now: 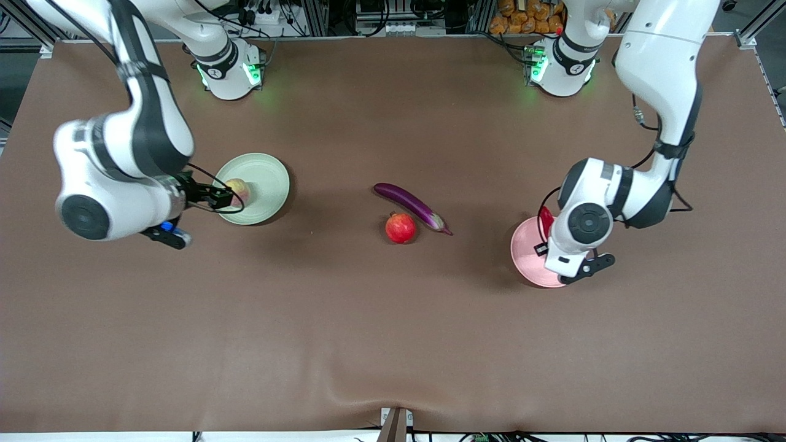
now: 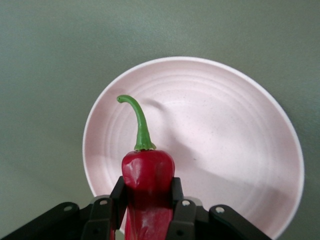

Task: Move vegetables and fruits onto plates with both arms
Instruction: 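Carry the chili onto the pink plate while the right gripper places the peach, then release the chili and reach the left gripper to the purple eggplant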

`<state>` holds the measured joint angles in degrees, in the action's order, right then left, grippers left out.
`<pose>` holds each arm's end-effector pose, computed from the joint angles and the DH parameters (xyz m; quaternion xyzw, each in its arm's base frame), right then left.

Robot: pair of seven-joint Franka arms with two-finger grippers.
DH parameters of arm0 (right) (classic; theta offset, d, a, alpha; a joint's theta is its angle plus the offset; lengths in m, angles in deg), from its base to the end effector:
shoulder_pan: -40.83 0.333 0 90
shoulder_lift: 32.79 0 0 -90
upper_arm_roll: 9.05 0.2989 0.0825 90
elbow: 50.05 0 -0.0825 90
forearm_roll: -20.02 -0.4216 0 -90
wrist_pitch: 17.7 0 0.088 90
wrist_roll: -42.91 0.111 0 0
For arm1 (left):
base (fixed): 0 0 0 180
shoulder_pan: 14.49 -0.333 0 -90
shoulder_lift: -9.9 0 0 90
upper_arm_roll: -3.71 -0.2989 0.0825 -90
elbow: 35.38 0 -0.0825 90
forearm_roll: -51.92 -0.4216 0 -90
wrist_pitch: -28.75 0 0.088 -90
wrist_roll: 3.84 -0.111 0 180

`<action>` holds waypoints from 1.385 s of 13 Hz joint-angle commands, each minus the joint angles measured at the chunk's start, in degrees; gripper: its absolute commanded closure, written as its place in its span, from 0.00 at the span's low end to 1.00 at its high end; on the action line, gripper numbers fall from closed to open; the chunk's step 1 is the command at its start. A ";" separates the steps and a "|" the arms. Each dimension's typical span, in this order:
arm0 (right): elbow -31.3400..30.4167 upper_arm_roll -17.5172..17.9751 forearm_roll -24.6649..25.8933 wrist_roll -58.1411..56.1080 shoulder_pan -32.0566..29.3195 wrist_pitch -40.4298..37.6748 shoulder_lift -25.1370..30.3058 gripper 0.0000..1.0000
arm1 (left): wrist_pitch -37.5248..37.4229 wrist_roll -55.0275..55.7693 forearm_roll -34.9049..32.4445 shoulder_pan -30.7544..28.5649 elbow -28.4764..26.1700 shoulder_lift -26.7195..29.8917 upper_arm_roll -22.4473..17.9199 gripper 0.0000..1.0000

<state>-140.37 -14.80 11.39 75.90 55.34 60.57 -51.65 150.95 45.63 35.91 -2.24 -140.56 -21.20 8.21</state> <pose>0.6078 0.1181 0.3898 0.9396 -0.2084 -0.2686 0.0395 0.6128 -0.1702 0.1713 -0.9694 -0.1961 0.0523 0.1383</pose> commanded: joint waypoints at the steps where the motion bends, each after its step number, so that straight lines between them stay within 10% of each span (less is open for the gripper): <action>1: 4.52 0.73 0.36 2.42 -0.36 -1.63 -1.09 0.00 | 0.23 5.01 -5.07 0.41 3.31 -1.95 -0.19 1.00; 3: 6.02 0.91 0.36 4.88 0.34 -1.63 -1.17 0.00 | 0.23 5.20 -5.17 0.14 3.93 -2.13 -0.36 0.99; 5: 6.12 0.91 0.36 6.20 1.49 -1.63 -1.09 0.00 | 0.23 5.20 -5.17 0.05 3.84 -1.69 -0.27 0.01; 10: 7.17 0.91 0.01 9.19 2.46 -1.63 -1.17 0.00 | -5.39 17.28 -2.11 1.98 5.86 2.36 5.50 0.00; 18: 7.17 0.91 -2.18 9.55 3.69 -1.01 -3.63 0.00 | -4.95 52.38 13.70 13.77 17.55 -10.56 7.72 0.00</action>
<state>-134.93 -13.91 10.79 84.23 58.85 60.22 -53.80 146.84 94.16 46.07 11.59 -126.44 -29.17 16.28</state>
